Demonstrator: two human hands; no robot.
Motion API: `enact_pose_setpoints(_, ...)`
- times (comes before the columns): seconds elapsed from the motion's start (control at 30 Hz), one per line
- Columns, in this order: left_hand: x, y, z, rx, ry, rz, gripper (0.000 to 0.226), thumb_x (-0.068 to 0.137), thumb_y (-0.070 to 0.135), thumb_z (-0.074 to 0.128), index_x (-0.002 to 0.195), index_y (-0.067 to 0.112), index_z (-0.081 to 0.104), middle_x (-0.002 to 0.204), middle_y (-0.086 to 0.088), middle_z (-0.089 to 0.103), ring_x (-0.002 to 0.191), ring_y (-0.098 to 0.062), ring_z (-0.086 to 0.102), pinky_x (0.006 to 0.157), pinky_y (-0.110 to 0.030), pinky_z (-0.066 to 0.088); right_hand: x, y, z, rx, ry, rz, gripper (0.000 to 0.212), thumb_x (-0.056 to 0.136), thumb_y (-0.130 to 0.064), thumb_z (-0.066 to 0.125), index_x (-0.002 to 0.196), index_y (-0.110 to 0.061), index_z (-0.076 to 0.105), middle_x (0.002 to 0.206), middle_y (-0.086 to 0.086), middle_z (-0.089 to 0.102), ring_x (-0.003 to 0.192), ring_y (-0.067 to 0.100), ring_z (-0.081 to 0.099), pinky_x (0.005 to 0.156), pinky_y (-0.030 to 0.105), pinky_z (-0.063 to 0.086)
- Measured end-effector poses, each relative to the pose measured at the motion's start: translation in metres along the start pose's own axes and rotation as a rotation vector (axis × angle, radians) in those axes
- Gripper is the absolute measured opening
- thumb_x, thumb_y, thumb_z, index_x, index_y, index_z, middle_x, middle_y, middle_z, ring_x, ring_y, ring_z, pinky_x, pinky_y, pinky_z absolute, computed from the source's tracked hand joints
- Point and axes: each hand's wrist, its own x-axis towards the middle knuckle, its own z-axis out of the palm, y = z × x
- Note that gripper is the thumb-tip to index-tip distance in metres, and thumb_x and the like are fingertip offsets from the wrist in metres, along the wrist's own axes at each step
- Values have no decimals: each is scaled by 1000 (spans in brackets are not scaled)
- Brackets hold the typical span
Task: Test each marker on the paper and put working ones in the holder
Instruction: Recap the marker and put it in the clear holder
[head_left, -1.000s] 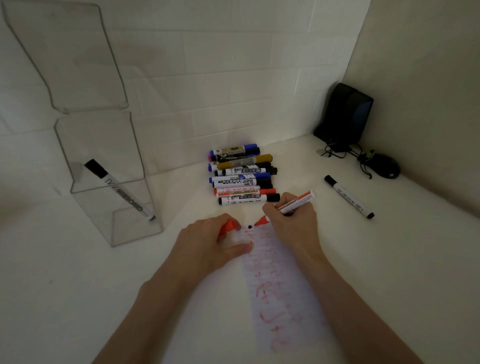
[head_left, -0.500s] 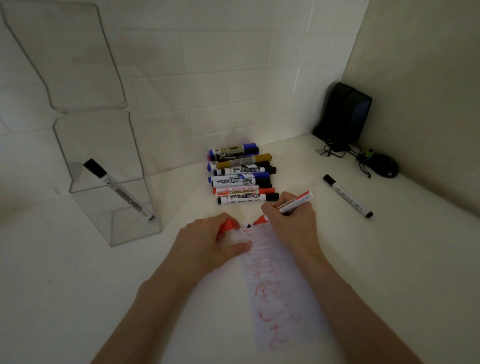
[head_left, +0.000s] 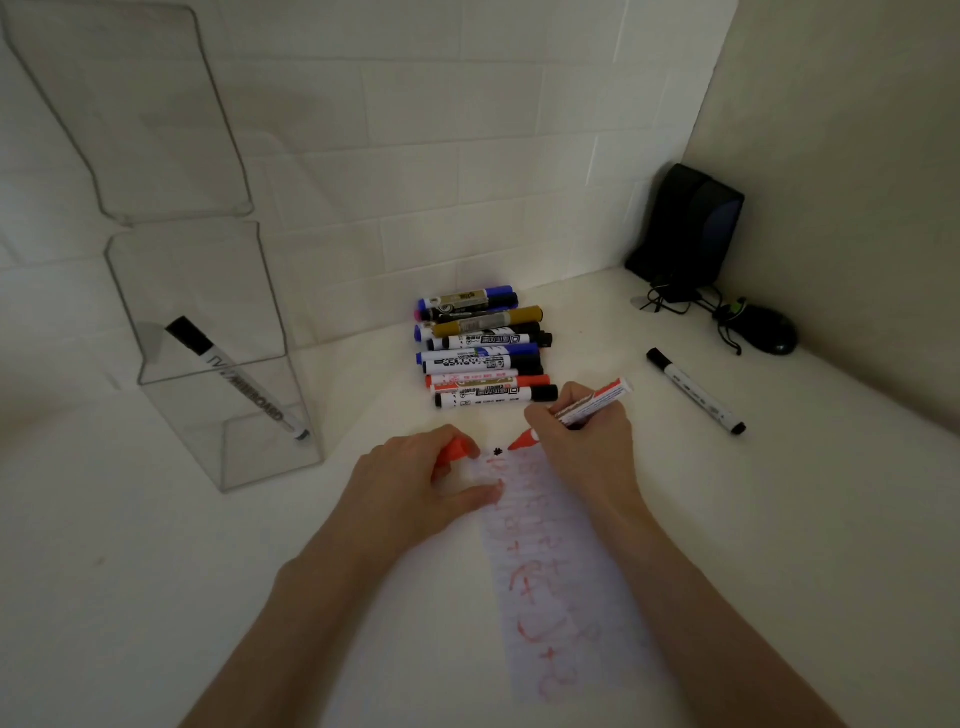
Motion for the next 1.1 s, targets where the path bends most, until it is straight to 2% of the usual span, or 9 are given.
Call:
enact_pose_setpoints(0.17, 0, -1, 1, -2, 3, 0, 51, 76, 73, 66, 114, 41, 59, 92, 18, 58, 85, -4, 55, 77, -26, 43, -2, -2, 0, -14, -18, -8, 34, 81, -8, 72, 60, -17, 46, 41, -14, 44, 41, 1, 44, 47, 14, 37)
enact_pose_setpoints(0.3, 0, -1, 1, -10, 11, 1, 50, 75, 73, 67, 113, 42, 60, 88, 20, 56, 84, -3, 53, 75, -25, 40, 0, 1, -1, 16, 7, -13, 33, 82, -8, 71, 61, -14, 46, 44, -12, 42, 44, 3, 39, 50, 21, 37)
enact_pose_setpoints(0.43, -1, -1, 0, -14, 4, 1, 51, 75, 73, 67, 114, 41, 60, 95, 18, 60, 89, -5, 56, 80, -26, 45, -2, 0, 0, 16, -29, -30, 34, 83, -5, 72, 61, -15, 49, 43, -14, 46, 42, 0, 45, 47, 11, 35)
enact_pose_setpoints(0.53, -1, -1, 1, 2, 6, -4, 52, 74, 74, 66, 114, 41, 60, 98, 17, 62, 90, -6, 57, 83, -28, 47, -2, -2, 0, 2, -43, -6, 30, 82, -6, 71, 64, -11, 47, 41, -13, 44, 39, -1, 49, 47, 17, 35)
enact_pose_setpoints(0.6, 0, -1, 1, 2, 13, -6, 52, 74, 74, 67, 114, 42, 60, 95, 18, 61, 89, -5, 56, 81, -27, 45, -1, 0, -1, 13, -22, 2, 33, 83, -8, 70, 62, -13, 46, 42, -13, 41, 40, 1, 43, 48, 19, 35)
enact_pose_setpoints(0.7, 0, 0, 0, 2, 19, 1, 49, 75, 73, 67, 113, 42, 60, 89, 19, 56, 85, -3, 53, 75, -25, 39, 0, 0, -1, 20, -6, -17, 36, 85, -8, 70, 59, -16, 46, 43, -14, 43, 42, 1, 41, 47, 15, 35)
enact_pose_setpoints(0.77, -1, 0, 0, 1, 18, 4, 50, 75, 73, 67, 114, 42, 60, 91, 19, 57, 85, -3, 53, 74, -24, 38, -1, 0, 0, 11, -15, -18, 36, 84, -7, 70, 60, -16, 44, 42, -14, 42, 41, 1, 41, 46, 12, 34)
enact_pose_setpoints(0.9, -1, 0, -1, 7, 6, 8, 51, 76, 73, 65, 115, 41, 59, 95, 18, 59, 86, -4, 54, 76, -25, 40, 1, 1, 0, 12, -12, -7, 36, 81, -8, 70, 59, -16, 43, 43, -13, 38, 43, 4, 34, 46, 17, 32)
enact_pose_setpoints(1.1, 0, 0, -1, 8, -2, 14, 50, 77, 72, 66, 115, 41, 58, 87, 17, 56, 85, -6, 55, 76, -26, 43, -3, -1, -2, -2, -45, -19, 33, 81, -3, 71, 61, -13, 46, 42, -14, 44, 41, -2, 49, 45, 14, 35)
